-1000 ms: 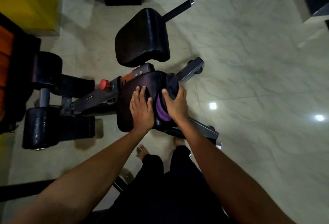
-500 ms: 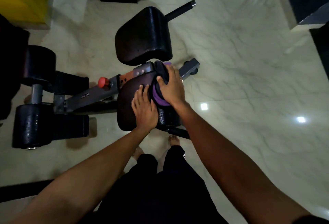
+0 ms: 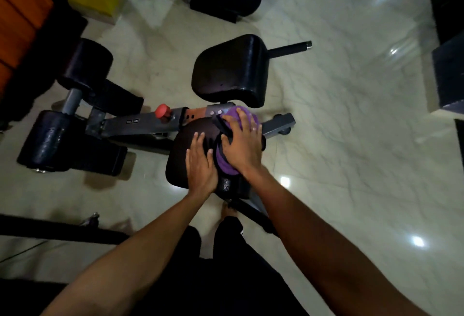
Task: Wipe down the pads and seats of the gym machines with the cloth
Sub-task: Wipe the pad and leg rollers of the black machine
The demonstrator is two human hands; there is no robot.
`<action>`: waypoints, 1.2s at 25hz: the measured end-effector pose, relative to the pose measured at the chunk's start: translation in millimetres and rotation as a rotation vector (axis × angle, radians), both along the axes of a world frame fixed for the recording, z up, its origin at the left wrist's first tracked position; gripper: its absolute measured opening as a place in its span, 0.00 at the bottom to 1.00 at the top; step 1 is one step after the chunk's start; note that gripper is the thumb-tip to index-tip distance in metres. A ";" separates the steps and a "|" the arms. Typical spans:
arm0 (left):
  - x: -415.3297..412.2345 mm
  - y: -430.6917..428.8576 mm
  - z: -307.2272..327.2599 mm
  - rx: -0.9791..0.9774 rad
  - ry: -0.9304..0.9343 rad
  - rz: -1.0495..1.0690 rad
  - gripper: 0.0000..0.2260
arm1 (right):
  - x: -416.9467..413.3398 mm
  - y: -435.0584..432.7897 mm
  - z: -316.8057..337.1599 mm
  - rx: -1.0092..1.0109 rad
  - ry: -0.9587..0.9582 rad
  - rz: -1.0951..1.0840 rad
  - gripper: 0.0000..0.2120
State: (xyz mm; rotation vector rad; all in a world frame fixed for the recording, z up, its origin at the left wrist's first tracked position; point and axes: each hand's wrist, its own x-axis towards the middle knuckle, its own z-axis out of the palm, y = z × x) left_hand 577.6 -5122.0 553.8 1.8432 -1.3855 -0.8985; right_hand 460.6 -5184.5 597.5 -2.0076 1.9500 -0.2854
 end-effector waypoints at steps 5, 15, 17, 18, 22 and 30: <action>2.8 1.6 -3.7 0.212 0.023 0.216 0.21 | 9.8 -9.1 16.0 0.063 0.224 0.362 0.27; 5.7 15.0 -16.4 0.349 -0.006 0.376 0.22 | 1.5 -44.8 21.6 0.112 0.256 0.556 0.26; 5.6 15.3 -17.0 0.349 0.024 0.423 0.22 | 31.7 -57.6 16.6 0.195 0.354 0.609 0.26; 6.2 15.9 -17.0 0.354 0.043 0.440 0.22 | 41.7 -50.9 13.7 0.211 0.387 0.662 0.27; 9.5 14.8 -19.0 0.379 0.032 0.463 0.22 | 19.3 -11.5 23.8 0.169 0.363 0.924 0.28; 12.1 1.4 -22.8 0.425 0.028 0.571 0.22 | 55.0 -109.6 -3.3 0.269 0.458 0.858 0.25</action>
